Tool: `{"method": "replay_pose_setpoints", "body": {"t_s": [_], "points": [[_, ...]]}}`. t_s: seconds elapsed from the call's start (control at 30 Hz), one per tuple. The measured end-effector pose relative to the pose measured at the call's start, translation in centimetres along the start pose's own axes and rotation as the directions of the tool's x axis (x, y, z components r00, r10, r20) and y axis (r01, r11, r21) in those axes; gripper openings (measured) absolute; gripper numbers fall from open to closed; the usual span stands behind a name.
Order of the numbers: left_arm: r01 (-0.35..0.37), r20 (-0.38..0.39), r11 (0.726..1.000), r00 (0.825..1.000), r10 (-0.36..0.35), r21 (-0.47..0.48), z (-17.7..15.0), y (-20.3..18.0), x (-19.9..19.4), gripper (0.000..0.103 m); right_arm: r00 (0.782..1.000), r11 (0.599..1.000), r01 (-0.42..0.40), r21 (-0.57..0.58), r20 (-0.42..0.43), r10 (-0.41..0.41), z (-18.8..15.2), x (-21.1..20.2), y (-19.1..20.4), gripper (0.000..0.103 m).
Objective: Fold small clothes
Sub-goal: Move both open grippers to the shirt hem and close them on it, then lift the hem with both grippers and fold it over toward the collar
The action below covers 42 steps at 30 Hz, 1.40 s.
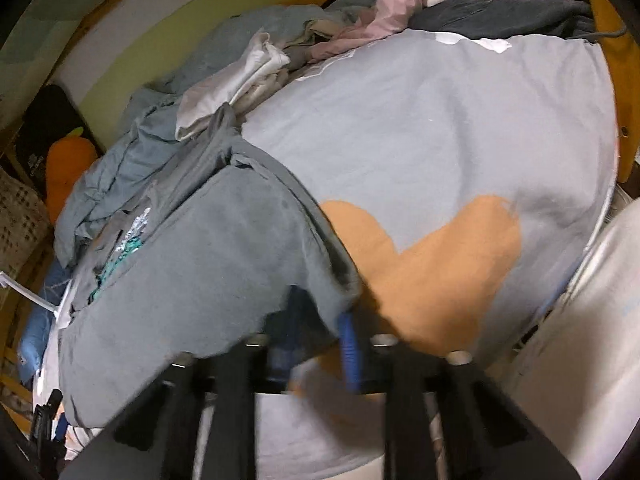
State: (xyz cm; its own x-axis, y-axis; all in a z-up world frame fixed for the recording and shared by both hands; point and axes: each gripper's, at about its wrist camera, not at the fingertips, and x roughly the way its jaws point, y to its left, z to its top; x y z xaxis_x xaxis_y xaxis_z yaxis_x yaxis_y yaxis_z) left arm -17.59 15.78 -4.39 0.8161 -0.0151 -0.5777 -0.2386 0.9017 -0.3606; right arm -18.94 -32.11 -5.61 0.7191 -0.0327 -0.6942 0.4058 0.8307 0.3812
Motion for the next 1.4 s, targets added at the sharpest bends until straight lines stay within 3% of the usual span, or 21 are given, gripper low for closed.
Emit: {"method": "replay_pose_setpoints", "body": {"t_s": [0.03, 0.1, 0.23, 0.3, 0.4, 0.47, 0.5, 0.53, 0.57, 0.63, 0.7, 0.77, 0.97, 1.03, 1.13, 1.27, 1.4], "points": [[-0.019, 0.001, 1.000, 1.000, 0.019, -0.009, -0.2, 0.2, -0.1, 0.056, 1.000, 1.000, 0.008, -0.006, 0.001, -0.008, 0.0, 0.1, 0.2, 0.009], [-0.066, 0.003, 0.997, 0.998, 0.066, -0.041, -0.4, 0.9, -0.2, 0.051, 0.999, 0.999, 0.036, -0.031, 0.001, -0.036, 0.2, 0.1, 0.8, 0.009], [-0.168, 0.009, 0.976, 0.985, 0.171, -0.139, -0.3, 3.0, -0.5, 0.062, 0.999, 0.999, 0.038, -0.031, 0.006, -0.038, 0.2, 0.0, 1.0, 0.009], [-0.142, -0.008, 0.977, 0.990, 0.143, -0.161, -0.3, 3.7, -0.1, 0.062, 1.000, 0.999, 0.029, -0.017, 0.003, -0.029, 0.2, -0.1, 0.9, 0.009], [-0.086, -0.020, 0.989, 0.996, 0.084, -0.122, -0.5, 3.0, 0.4, 0.063, 0.999, 0.999, 0.042, -0.028, 0.006, -0.041, 0.1, 0.0, 1.0, 0.009], [-0.099, -0.016, 0.989, 0.995, 0.097, -0.114, -0.5, 2.9, 0.4, 0.040, 0.998, 0.998, 0.054, -0.042, 0.014, -0.053, 0.1, 0.0, 1.2, 0.009], [-0.088, -0.009, 0.989, 0.996, 0.087, -0.118, -0.3, 3.0, 0.4, 0.013, 0.998, 0.997, 0.057, -0.047, 0.020, -0.056, 0.1, -0.1, 1.3, 0.009], [-0.067, -0.007, 0.991, 0.998, 0.067, -0.118, 0.0, 2.9, 0.3, 0.004, 0.998, 0.997, 0.056, -0.047, 0.025, -0.055, 0.1, -0.1, 1.3, 0.006], [-0.081, 0.006, 0.992, 0.997, 0.082, -0.097, 0.4, 2.4, 0.1, 0.004, 0.998, 0.998, 0.052, -0.045, 0.033, -0.051, 0.2, -0.3, 1.2, 0.006], [-0.170, 0.096, 0.984, 0.982, 0.165, 0.048, 0.7, -0.3, -0.9, 0.004, 0.998, 0.999, 0.034, -0.038, 0.062, -0.032, 0.5, -1.0, 1.1, 0.003], [-0.185, 0.163, 0.975, 0.973, 0.163, 0.127, 1.1, -2.4, -2.3, 0.004, 0.994, 0.999, 0.007, -0.042, 0.112, -0.002, 1.1, -2.3, 1.4, 0.003], [-0.156, 0.178, 0.981, 0.975, 0.135, 0.112, 2.5, -3.1, -3.5, 0.004, 0.990, 0.998, -0.003, -0.067, 0.143, 0.013, 1.9, -3.4, 2.2, 0.003], [0.009, 0.211, 0.998, 0.978, 0.005, -0.065, 7.6, -2.0, -8.8, 0.003, 0.963, 0.997, -0.047, -0.053, 0.262, 0.060, 4.4, -8.6, 3.0, 0.001], [0.016, 0.244, 0.997, 0.970, 0.002, -0.073, 7.9, -1.8, -10.7, 0.003, 0.947, 0.995, -0.090, -0.033, 0.307, 0.096, 4.9, -11.3, 2.5, 0.001], [0.026, 0.260, 0.997, 0.966, -0.006, -0.074, 7.7, -1.6, -12.4, 0.003, 0.928, 0.995, -0.076, -0.070, 0.360, 0.096, 4.8, -14.1, 2.8, 0.001], [0.010, 0.214, 0.998, 0.977, 0.004, -0.065, 7.0, -1.5, -11.3, 0.003, 0.938, 0.993, -0.066, -0.097, 0.334, 0.095, 4.2, -14.0, 3.3, 0.001], [-0.010, 0.132, 0.997, 0.991, 0.020, -0.073, 7.9, -1.7, -7.9, 0.003, 0.952, 0.993, -0.029, -0.117, 0.300, 0.063, 4.4, -11.2, 4.2, 0.001]]}}
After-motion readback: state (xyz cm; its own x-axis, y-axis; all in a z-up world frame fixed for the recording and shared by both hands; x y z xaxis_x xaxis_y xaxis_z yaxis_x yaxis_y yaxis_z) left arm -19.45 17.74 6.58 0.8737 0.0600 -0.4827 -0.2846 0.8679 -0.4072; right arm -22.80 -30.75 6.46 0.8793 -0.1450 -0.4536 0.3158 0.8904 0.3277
